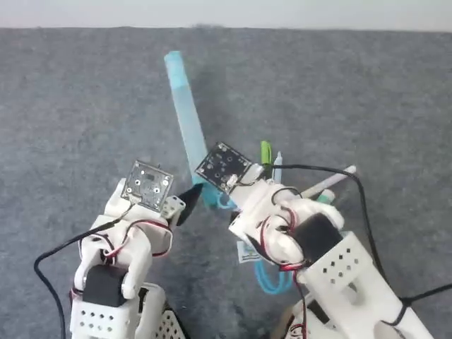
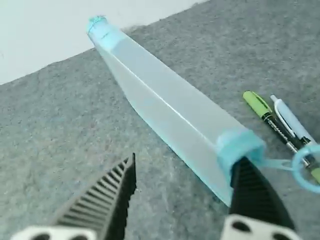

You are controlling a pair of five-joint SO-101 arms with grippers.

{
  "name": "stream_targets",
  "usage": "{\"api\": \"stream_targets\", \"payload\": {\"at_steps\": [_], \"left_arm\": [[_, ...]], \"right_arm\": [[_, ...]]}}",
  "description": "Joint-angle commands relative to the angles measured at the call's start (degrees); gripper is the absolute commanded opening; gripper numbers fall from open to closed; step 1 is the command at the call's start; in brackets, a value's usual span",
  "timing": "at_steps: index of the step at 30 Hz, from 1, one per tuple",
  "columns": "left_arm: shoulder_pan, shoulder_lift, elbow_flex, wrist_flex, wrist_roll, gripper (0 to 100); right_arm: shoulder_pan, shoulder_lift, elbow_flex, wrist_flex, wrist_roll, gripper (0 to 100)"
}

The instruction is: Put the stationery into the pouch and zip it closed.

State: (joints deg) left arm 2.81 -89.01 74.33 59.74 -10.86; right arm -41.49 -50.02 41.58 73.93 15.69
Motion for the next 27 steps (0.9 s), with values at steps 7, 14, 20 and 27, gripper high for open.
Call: {"api": "stream_targets", "payload": {"at_steps": [7, 14, 20, 27], "left_arm": [[-1.67, -0.88, 2.07, -5.71, 0.97, 28], [-8.26, -0.88, 2.59, -7.91, 5.45, 28], [-8.79, -0.88, 2.68, -7.82, 8.88, 28], [-13.54, -0.88, 2.68, -8.09, 10.99, 28]], "right_arm": [[-6.64, -2.07, 5.19, -4.09, 0.44, 0.8], [-7.69, 2.24, 6.07, -5.76, 0.44, 0.8], [-7.52, 11.82, 6.15, -9.71, 0.44, 0.8], [-3.38, 14.81, 4.31, -9.63, 0.62, 0.8]]}}
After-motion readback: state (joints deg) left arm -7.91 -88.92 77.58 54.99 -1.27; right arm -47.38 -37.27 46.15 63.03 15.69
